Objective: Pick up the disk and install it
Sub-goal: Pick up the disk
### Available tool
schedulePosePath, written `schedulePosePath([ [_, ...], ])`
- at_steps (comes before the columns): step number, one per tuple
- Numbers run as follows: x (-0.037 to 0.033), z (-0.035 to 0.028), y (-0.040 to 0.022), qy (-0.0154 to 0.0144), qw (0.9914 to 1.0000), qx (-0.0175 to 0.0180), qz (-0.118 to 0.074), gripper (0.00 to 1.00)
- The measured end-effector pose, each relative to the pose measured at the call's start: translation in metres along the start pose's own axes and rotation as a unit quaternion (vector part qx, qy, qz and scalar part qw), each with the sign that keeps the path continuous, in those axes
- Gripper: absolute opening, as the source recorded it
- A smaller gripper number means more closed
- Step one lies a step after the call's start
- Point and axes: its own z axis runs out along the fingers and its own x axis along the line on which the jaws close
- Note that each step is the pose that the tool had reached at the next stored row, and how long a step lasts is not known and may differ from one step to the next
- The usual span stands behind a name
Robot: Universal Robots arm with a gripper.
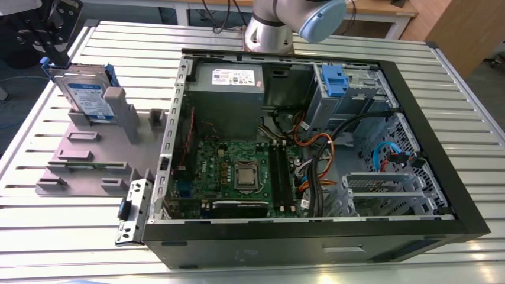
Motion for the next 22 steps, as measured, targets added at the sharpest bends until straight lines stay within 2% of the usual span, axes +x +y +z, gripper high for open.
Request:
schedulePosePath([
  [22,0.0,0.0,0.0,0.0006,0.99983,-0.0004,-0.018,0.11],
])
